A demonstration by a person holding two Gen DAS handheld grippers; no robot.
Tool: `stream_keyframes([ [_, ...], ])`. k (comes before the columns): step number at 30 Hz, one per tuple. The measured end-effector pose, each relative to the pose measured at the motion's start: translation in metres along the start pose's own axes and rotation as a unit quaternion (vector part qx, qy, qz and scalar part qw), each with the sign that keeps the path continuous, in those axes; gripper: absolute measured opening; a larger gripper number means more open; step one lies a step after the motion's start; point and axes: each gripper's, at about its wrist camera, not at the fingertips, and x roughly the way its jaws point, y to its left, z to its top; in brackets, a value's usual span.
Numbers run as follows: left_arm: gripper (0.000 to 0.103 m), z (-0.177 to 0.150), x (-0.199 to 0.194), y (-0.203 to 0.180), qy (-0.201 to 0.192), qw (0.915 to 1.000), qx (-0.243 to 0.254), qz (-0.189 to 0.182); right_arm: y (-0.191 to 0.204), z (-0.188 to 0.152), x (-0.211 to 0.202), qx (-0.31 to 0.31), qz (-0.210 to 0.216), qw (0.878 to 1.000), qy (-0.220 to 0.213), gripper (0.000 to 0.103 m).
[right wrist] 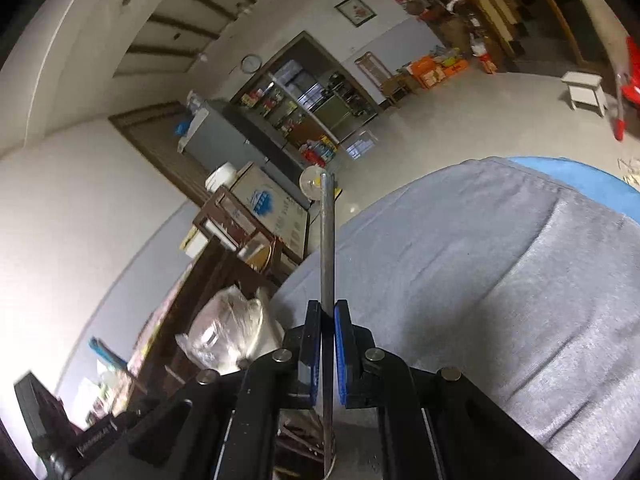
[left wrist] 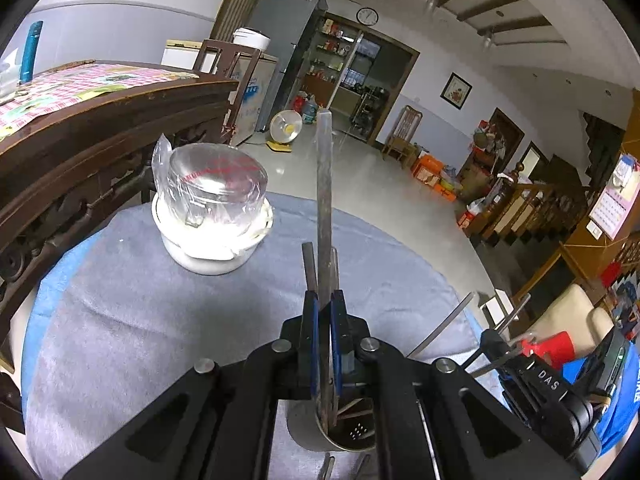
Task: Organize utensils
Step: 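Open both tools to drop the sticks into the grey cup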
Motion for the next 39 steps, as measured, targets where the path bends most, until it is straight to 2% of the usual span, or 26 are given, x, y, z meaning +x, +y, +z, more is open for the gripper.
stream_keyframes([
  [7, 0.006, -0.012, 0.010, -0.008, 0.028, 0.9993, 0.026, -0.005, 0.016, -0.024, 0.008, -0.054, 0.002, 0.998, 0.027, 0.007],
  [15, 0.006, -0.031, 0.019, -0.017, 0.066, 0.9959, 0.062, -0.001, 0.042, -0.048, 0.013, -0.140, -0.001, 0.988, 0.061, 0.009],
  [22, 0.006, -0.035, 0.008, -0.015, 0.069, 0.9952, 0.070, 0.000, 0.031, -0.045, 0.010, -0.117, 0.004, 0.990, 0.079, 0.010],
  [24, 0.009, -0.033, 0.004, -0.013, 0.069, 0.9951, 0.071, 0.001, 0.030, -0.045, 0.008, -0.114, 0.001, 0.990, 0.081, 0.011],
  [25, 0.013, -0.034, 0.002, -0.012, 0.069, 0.9952, 0.070, 0.000, 0.031, -0.044, 0.007, -0.114, -0.002, 0.990, 0.081, 0.014],
  [26, 0.016, -0.033, 0.000, -0.010, 0.067, 0.9954, 0.069, 0.000, 0.031, -0.043, 0.007, -0.114, -0.002, 0.990, 0.080, 0.021],
  [28, 0.019, -0.032, -0.007, -0.006, 0.061, 0.9960, 0.066, 0.003, 0.032, -0.041, 0.005, -0.112, -0.004, 0.991, 0.078, 0.054],
  [29, 0.023, -0.032, -0.011, -0.004, 0.058, 0.9963, 0.064, 0.003, 0.032, -0.040, 0.004, -0.107, -0.005, 0.992, 0.073, 0.083],
  [30, 0.025, -0.032, -0.017, 0.000, 0.054, 0.9966, 0.061, 0.003, 0.031, -0.039, 0.000, -0.102, 0.001, 0.993, 0.060, 0.087],
  [32, 0.037, -0.032, -0.025, 0.007, 0.047, 0.9972, 0.058, 0.005, 0.031, -0.037, -0.003, -0.098, 0.005, 0.994, 0.055, 0.087],
  [39, 0.055, -0.045, -0.060, 0.045, 0.036, 0.9984, 0.035, 0.024, 0.035, -0.029, -0.028, -0.088, 0.008, 0.995, 0.038, 0.087],
])
